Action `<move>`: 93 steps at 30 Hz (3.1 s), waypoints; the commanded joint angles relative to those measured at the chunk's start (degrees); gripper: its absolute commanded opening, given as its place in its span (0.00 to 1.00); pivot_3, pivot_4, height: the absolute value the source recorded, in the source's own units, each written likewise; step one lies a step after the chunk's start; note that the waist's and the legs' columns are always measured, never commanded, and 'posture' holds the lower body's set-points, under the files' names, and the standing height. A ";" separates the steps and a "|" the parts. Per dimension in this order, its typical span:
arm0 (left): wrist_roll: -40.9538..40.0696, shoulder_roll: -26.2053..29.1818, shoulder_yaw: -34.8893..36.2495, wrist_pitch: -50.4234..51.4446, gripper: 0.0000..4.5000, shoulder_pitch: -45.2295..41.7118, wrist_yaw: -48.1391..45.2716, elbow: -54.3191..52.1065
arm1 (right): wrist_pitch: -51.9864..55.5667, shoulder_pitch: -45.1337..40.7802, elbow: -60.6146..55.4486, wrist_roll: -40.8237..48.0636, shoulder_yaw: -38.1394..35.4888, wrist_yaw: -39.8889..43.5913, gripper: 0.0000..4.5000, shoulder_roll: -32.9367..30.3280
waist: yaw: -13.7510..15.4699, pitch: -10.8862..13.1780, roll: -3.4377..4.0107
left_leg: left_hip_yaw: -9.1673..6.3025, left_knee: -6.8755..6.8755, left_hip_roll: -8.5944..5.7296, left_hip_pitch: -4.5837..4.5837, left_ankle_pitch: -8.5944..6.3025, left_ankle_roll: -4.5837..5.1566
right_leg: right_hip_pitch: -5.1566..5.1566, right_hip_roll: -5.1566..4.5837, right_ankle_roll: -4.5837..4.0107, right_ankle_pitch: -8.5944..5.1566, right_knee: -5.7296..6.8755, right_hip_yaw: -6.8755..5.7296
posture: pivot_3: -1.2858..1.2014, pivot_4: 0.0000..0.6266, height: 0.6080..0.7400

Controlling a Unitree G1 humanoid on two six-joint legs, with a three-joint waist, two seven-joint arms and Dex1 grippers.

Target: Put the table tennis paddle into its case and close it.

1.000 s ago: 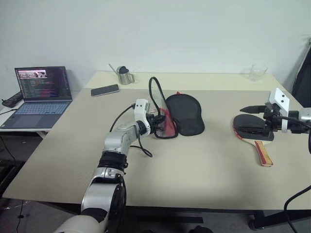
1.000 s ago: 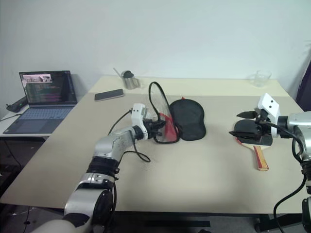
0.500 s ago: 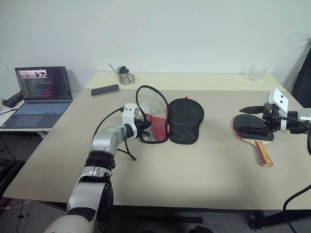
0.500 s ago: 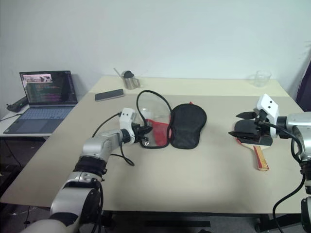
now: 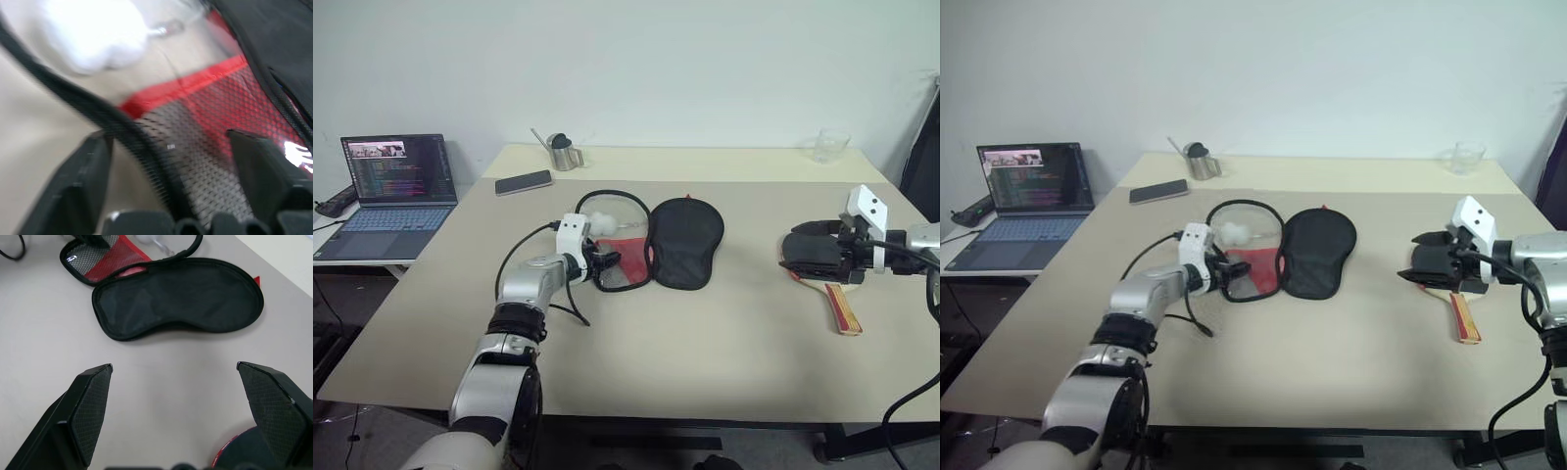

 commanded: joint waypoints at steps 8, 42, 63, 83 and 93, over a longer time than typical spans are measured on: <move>-3.98 21.31 1.14 -4.54 0.92 13.46 -24.12 -24.01 | 19.37 2.40 -7.76 -10.00 -1.48 -28.19 1.00 5.77 | 0.13 -0.01 0.02 | -0.03 -0.01 -0.01 0.02 0.00 -0.01 | -0.02 0.01 -0.05 0.02 0.00 0.04 | 0.52 0.24 1.00; -12.90 17.87 0.98 -4.85 0.93 10.48 -31.20 -30.03 | 35.65 9.70 -11.75 -10.27 -18.04 -64.23 0.73 29.15 | -1.53 -0.08 -0.01 | 0.08 -0.05 0.09 0.45 -0.01 0.05 | 0.29 0.27 -0.12 0.07 0.08 0.26 | 0.52 0.24 1.00; -12.10 25.92 7.71 -4.90 0.93 16.65 -27.38 -29.55 | 38.36 -16.00 -15.40 -6.11 -16.59 -78.59 0.25 43.90 | -2.72 -0.05 0.03 | 1.07 -0.34 0.60 0.75 -0.04 0.04 | -0.04 0.70 -0.19 0.24 0.14 1.19 | 0.52 0.24 1.00; -15.88 24.29 9.91 -2.00 0.93 25.58 -22.48 -38.73 | 24.86 -26.45 10.08 -2.86 -12.55 -86.42 0.25 66.00 | -3.01 -0.06 0.02 | 1.54 -0.67 0.87 -0.07 -0.07 -0.06 | -1.20 0.87 -0.31 0.32 0.06 1.49 | 0.52 0.24 1.00; -17.54 24.07 10.65 -0.02 0.93 28.31 -20.30 -42.33 | 21.95 -27.34 16.17 -0.30 -10.73 -85.14 0.25 67.09 | -3.50 -0.06 0.02 | 1.60 -0.70 0.94 -0.04 -0.07 -0.06 | -1.22 0.94 -0.34 0.33 0.07 1.55 | 0.52 0.24 1.00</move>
